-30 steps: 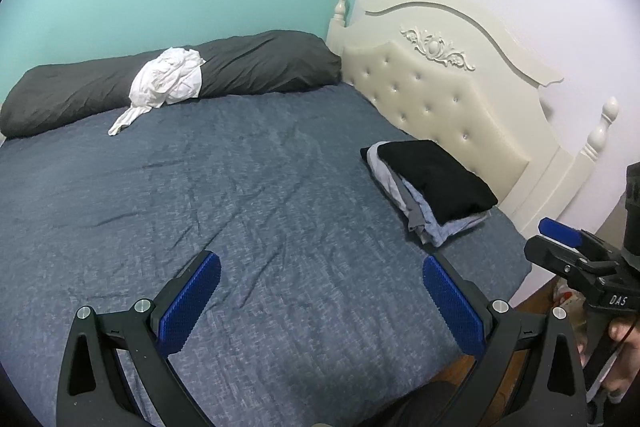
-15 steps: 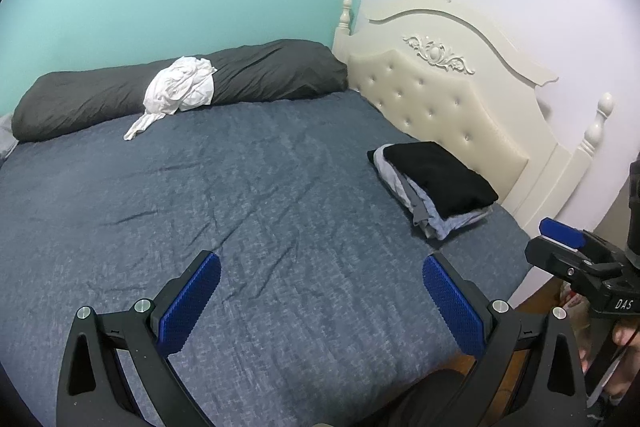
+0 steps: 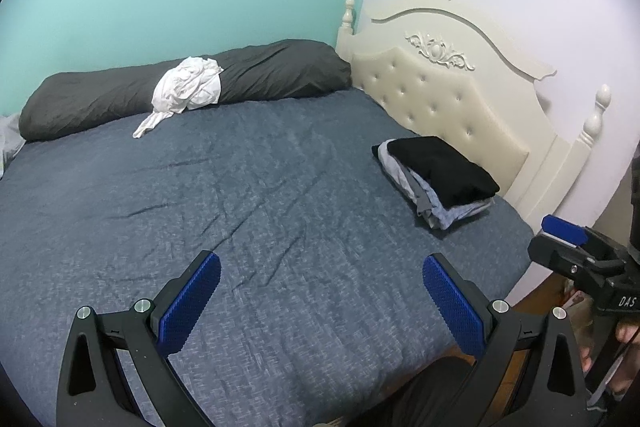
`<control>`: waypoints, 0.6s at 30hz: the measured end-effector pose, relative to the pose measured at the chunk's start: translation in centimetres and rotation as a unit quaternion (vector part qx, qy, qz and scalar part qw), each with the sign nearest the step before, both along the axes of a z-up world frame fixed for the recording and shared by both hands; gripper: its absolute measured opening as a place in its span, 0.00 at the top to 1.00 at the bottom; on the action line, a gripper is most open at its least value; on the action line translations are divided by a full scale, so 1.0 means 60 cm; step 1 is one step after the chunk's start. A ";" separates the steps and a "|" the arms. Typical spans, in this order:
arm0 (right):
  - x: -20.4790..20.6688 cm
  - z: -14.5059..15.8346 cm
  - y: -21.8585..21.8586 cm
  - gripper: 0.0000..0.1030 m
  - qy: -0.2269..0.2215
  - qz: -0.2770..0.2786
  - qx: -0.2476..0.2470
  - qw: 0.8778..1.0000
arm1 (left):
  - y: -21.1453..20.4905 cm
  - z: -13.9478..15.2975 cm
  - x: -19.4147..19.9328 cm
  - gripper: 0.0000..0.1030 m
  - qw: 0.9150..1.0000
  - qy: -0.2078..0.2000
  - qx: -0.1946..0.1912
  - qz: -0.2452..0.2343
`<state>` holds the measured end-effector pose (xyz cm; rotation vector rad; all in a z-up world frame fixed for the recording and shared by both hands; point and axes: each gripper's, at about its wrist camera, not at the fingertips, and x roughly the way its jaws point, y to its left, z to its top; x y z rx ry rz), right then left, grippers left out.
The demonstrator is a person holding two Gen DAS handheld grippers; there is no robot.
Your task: Fold clothes
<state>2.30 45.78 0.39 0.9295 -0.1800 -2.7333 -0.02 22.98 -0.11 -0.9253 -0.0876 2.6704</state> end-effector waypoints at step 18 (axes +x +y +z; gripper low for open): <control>0.040 -0.003 -0.024 0.00 0.013 0.001 -0.003 1.000 | -0.015 -0.005 0.039 0.00 1.000 0.004 -0.001 0.007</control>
